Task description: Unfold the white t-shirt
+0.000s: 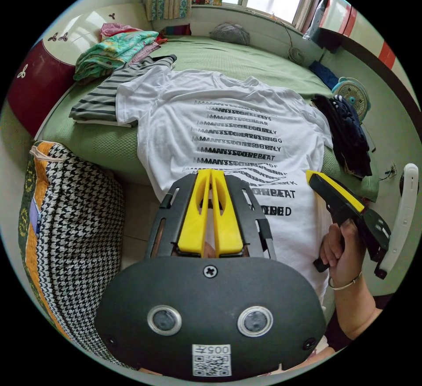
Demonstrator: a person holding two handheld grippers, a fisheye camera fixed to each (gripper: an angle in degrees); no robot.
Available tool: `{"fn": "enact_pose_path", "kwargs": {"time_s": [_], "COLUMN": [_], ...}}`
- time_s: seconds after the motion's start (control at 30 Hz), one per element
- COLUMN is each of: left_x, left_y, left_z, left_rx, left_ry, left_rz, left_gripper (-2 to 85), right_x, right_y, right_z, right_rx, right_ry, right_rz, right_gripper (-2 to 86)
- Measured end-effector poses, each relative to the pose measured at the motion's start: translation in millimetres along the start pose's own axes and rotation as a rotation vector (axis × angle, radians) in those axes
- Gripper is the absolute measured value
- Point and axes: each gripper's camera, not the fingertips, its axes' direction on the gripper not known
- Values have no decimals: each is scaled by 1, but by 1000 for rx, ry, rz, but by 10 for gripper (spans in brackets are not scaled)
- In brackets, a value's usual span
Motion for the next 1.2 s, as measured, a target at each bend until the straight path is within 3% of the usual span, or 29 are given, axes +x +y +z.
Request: {"fn": "enact_pose_path", "kwargs": {"time_s": [1.2], "left_x": [-2], "left_y": [-2], "left_z": [1], "left_rx": [-1], "left_ry": [6], "left_rz": [-2], "left_gripper": [-5], "right_x": [7], "right_y": [-2], "right_z": [-1], "right_rx": [1], "right_ry": [-4], "right_rz": [3], "right_gripper": [-13]}}
